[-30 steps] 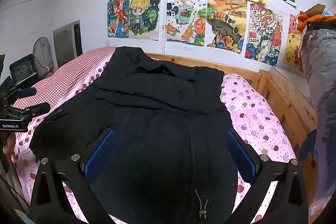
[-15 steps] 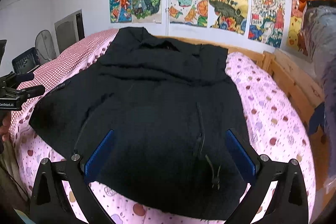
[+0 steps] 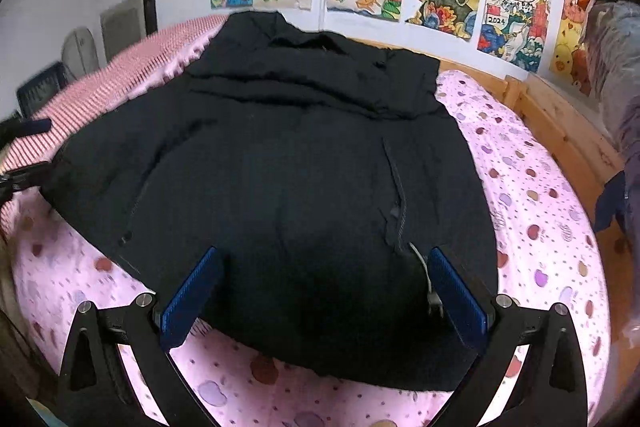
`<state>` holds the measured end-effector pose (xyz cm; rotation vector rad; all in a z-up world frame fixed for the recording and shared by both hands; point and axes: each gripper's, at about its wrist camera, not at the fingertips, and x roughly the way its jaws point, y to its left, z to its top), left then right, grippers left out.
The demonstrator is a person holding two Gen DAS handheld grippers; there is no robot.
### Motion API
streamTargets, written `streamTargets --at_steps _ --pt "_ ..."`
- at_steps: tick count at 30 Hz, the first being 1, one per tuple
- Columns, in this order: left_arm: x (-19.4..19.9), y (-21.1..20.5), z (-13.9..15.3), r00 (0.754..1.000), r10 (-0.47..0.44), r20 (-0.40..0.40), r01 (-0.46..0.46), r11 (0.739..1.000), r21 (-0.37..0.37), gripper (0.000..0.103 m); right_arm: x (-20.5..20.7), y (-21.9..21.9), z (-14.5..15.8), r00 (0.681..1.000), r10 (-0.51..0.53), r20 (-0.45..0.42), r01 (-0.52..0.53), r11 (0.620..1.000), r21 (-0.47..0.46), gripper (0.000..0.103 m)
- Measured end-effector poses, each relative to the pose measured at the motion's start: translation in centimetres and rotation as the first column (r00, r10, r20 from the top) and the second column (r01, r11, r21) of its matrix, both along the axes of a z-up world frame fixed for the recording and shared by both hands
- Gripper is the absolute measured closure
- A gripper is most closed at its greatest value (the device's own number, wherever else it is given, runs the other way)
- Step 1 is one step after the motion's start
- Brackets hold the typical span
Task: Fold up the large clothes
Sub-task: 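Lower both tools toward the hem of the spread black jacket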
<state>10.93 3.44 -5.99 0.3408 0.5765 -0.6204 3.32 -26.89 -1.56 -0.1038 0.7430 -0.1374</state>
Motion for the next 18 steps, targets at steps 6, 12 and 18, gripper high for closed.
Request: streamTargets --at_steps 6,12,18 --pt "-1.0 -0.4 -1.4 0.999 -0.021 0.046 0.018 0.997 0.071 0.000 -0.5 0.9 -0.2 1.000 -0.012 -0.021 0.012 1.000 -0.029 0.002" --pt "-1.6 -1.0 -2.7 0.995 -0.018 0.093 0.002 0.986 0.169 0.000 -0.6 0.9 -0.4 1.000 -0.020 -0.018 0.019 0.999 -0.025 0.002" --pt "-0.9 -0.7 -3.4 0.996 0.026 0.085 -0.043 0.977 0.209 0.000 -1.4 1.0 -0.5 1.000 0.024 -0.016 -0.024 1.000 -0.015 0.002"
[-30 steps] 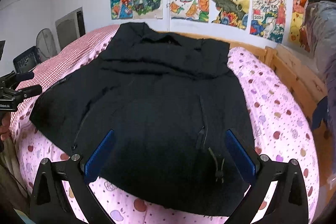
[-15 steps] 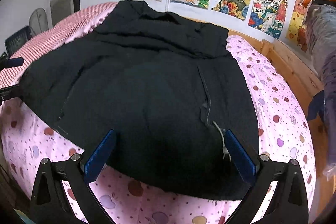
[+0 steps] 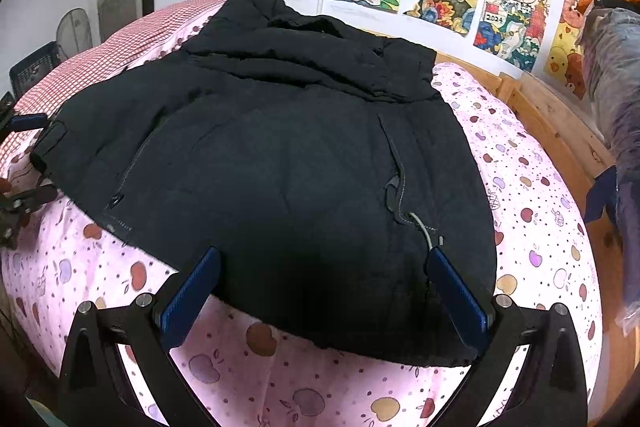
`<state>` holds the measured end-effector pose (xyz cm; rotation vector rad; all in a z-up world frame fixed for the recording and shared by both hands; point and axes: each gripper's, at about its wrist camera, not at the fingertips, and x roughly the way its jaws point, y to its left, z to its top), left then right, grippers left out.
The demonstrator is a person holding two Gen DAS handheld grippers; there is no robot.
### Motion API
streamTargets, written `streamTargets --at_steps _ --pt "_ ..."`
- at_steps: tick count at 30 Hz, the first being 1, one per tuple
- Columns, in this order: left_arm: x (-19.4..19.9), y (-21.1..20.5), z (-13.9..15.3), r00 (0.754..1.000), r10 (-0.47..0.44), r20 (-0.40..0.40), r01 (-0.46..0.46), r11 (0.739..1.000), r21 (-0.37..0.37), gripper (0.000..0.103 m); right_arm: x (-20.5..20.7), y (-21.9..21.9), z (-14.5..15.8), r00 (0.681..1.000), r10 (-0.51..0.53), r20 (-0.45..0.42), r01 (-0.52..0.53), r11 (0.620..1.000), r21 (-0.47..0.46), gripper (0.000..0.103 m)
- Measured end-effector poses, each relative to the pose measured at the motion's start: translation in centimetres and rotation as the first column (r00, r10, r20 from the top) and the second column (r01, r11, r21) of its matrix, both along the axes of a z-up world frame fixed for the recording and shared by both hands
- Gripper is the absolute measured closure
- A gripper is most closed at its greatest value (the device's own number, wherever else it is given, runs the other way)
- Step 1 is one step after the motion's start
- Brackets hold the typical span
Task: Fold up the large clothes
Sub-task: 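Lower both tools toward the hem of the spread black jacket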
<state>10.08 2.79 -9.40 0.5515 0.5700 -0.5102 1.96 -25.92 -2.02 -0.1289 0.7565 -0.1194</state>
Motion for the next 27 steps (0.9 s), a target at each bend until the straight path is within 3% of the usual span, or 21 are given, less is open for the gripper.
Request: streamTargets --at_steps 5,10,15,27 --pt "0.5 0.3 0.1 1.000 0.026 -0.004 -0.026 1.000 -0.007 0.000 -0.8 0.9 -0.4 1.000 0.021 -0.003 -0.022 0.998 -0.066 0.002" --pt "0.6 0.1 -0.3 0.999 0.043 0.017 -0.043 0.999 0.022 0.000 -1.7 1.2 0.0 0.997 0.071 0.015 -0.070 0.996 -0.058 0.002" --pt "0.6 0.0 -0.4 0.998 0.058 0.014 -0.058 0.998 0.022 0.000 -2.2 1.2 -0.8 0.996 0.088 -0.028 -0.090 0.992 -0.086 0.002" --pt "0.6 0.3 -0.8 0.997 0.073 0.035 -0.074 0.997 0.028 0.000 -1.9 0.0 -2.7 0.998 -0.011 -0.060 0.001 0.988 -0.154 0.002"
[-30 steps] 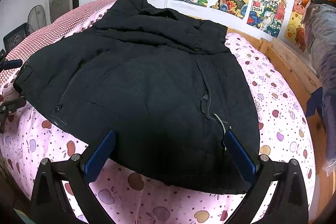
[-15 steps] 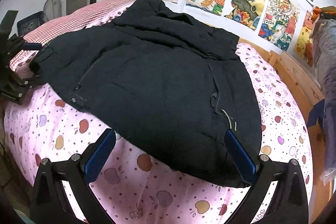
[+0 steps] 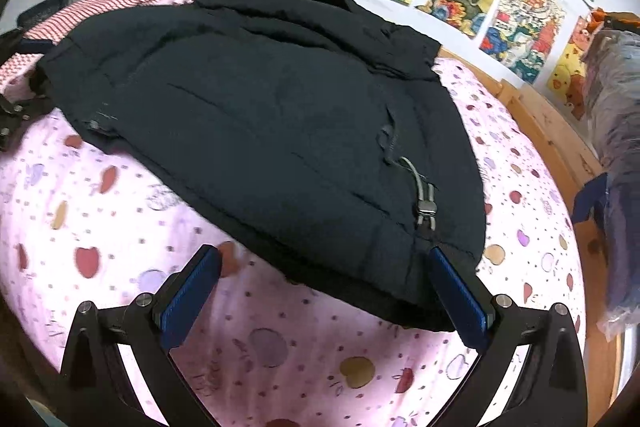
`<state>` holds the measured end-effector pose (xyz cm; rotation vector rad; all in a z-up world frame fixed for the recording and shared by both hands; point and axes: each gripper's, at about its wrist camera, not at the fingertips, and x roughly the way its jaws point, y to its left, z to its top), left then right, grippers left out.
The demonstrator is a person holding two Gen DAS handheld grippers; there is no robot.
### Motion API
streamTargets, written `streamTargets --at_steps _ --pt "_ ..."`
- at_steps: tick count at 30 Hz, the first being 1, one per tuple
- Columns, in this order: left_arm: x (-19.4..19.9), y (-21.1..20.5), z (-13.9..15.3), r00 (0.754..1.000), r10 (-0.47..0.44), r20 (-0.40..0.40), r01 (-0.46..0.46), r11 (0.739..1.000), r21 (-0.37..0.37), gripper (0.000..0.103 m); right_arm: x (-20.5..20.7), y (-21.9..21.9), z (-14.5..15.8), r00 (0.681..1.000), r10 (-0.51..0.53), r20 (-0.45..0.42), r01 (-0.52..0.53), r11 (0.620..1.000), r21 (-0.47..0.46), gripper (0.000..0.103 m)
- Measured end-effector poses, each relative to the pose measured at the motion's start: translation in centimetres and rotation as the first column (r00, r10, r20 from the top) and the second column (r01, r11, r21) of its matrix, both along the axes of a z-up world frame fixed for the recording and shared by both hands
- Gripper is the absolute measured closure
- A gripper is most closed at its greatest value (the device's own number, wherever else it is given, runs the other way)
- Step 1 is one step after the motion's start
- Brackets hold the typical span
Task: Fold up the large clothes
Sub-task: 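Lower both tools toward the hem of the spread black jacket, then close both tools on the jacket hem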
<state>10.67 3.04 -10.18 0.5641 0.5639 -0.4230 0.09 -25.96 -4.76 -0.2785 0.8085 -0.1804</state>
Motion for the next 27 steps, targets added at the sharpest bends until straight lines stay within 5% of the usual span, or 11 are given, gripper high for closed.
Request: streamTargets --at_steps 6,10,18,21,27 --pt "-0.9 -0.6 -0.6 0.994 0.014 0.113 -0.020 0.998 0.056 0.000 0.8 0.2 -0.2 0.999 -0.007 0.035 0.009 0.998 -0.055 0.002" --pt "-1.8 -1.6 -0.7 0.964 0.033 0.265 -0.071 0.989 0.132 0.000 1.4 -0.1 0.1 0.995 -0.042 0.094 0.051 0.994 -0.099 0.002" --pt "-2.2 -1.6 0.6 0.932 0.059 0.357 -0.108 0.987 0.120 0.000 0.4 0.4 -1.0 0.994 -0.023 0.109 0.036 0.992 -0.120 0.003" --pt "-2.7 -2.0 0.5 0.913 0.038 0.406 -0.107 0.983 0.149 0.004 0.0 0.1 -0.8 0.989 -0.042 0.138 0.059 0.991 -0.122 0.023" --pt "-3.4 -3.3 0.0 0.895 -0.024 0.446 -0.092 0.967 0.238 0.042 0.2 -0.2 -0.2 0.981 -0.064 0.183 0.081 0.993 -0.089 0.051"
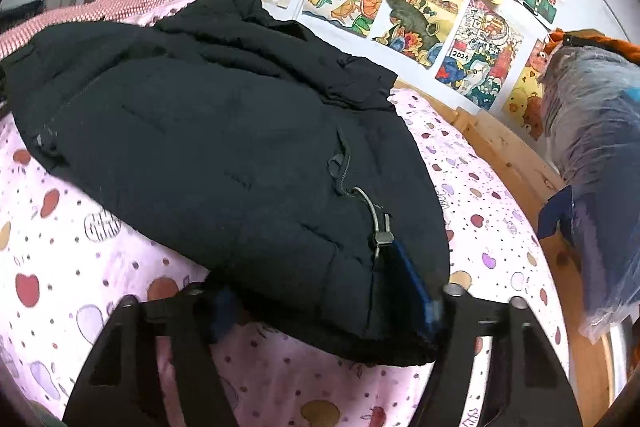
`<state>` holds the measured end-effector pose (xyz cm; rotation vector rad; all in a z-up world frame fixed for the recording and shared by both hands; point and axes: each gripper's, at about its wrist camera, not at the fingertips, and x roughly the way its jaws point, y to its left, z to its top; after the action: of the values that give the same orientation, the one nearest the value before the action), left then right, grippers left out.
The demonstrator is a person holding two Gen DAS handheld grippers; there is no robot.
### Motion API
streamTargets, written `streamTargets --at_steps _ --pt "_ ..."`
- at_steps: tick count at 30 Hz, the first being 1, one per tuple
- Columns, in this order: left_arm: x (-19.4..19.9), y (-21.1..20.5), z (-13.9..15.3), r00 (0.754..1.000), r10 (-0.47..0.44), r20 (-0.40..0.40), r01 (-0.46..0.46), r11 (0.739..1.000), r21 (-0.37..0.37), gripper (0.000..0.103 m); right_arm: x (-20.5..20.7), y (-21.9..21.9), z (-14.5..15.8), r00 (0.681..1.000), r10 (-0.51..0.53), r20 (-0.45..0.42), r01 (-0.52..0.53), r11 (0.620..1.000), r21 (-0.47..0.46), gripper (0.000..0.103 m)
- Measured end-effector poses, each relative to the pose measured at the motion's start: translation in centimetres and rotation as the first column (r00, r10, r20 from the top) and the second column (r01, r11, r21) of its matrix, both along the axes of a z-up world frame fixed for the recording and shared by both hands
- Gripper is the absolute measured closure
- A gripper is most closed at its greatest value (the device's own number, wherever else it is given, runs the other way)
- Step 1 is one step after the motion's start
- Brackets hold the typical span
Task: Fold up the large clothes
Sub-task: 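Close both tools on the jacket hem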
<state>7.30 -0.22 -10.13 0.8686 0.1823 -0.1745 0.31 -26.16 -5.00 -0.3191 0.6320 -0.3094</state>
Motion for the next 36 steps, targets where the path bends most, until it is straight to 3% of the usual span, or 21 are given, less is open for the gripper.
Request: streamTargets --at_steps 1,4,5,6,11,18,26,36 --pt "0.0 -0.2 0.0 1.000 -0.002 0.006 0.002 1.000 0.013 0.052 0.0 0.2 0.0 1.000 0.006 0.010 -0.006 1.000 0.009 0.062" --pt "-0.3 -0.6 0.2 1.000 -0.020 -0.015 0.021 1.000 0.023 0.075 0.0 0.5 0.6 0.999 -0.006 0.048 0.004 0.999 0.040 0.080" --pt "-0.4 -0.7 0.3 0.999 -0.033 -0.024 0.034 0.999 0.027 0.087 -0.1 0.8 0.9 0.998 -0.007 0.064 0.004 0.999 0.043 0.085" --pt "-0.5 -0.8 0.5 0.999 -0.039 -0.026 0.040 0.999 0.028 0.090 -0.1 0.8 1.2 0.997 -0.012 0.079 0.009 0.999 0.044 0.086" --pt "0.2 0.0 2.5 0.997 -0.045 -0.060 0.042 0.998 -0.049 0.094 -0.5 0.7 3.0 0.984 -0.014 0.175 0.002 0.998 0.067 0.095" --pt "1.4 2.4 7.7 0.995 -0.013 -0.096 -0.007 0.980 -0.200 0.095 -2.0 2.8 6.3 0.947 0.024 0.320 -0.037 0.999 0.035 0.097" --pt "1.7 5.0 12.3 0.988 -0.036 -0.147 0.008 0.982 -0.191 0.096 -4.3 6.0 9.5 0.915 0.102 0.391 -0.092 0.995 -0.044 0.097" --pt "6.0 3.3 17.4 0.971 -0.062 -0.230 0.006 0.972 -0.236 0.096 -1.2 4.8 12.4 0.921 0.085 0.379 -0.090 0.996 -0.005 0.097"
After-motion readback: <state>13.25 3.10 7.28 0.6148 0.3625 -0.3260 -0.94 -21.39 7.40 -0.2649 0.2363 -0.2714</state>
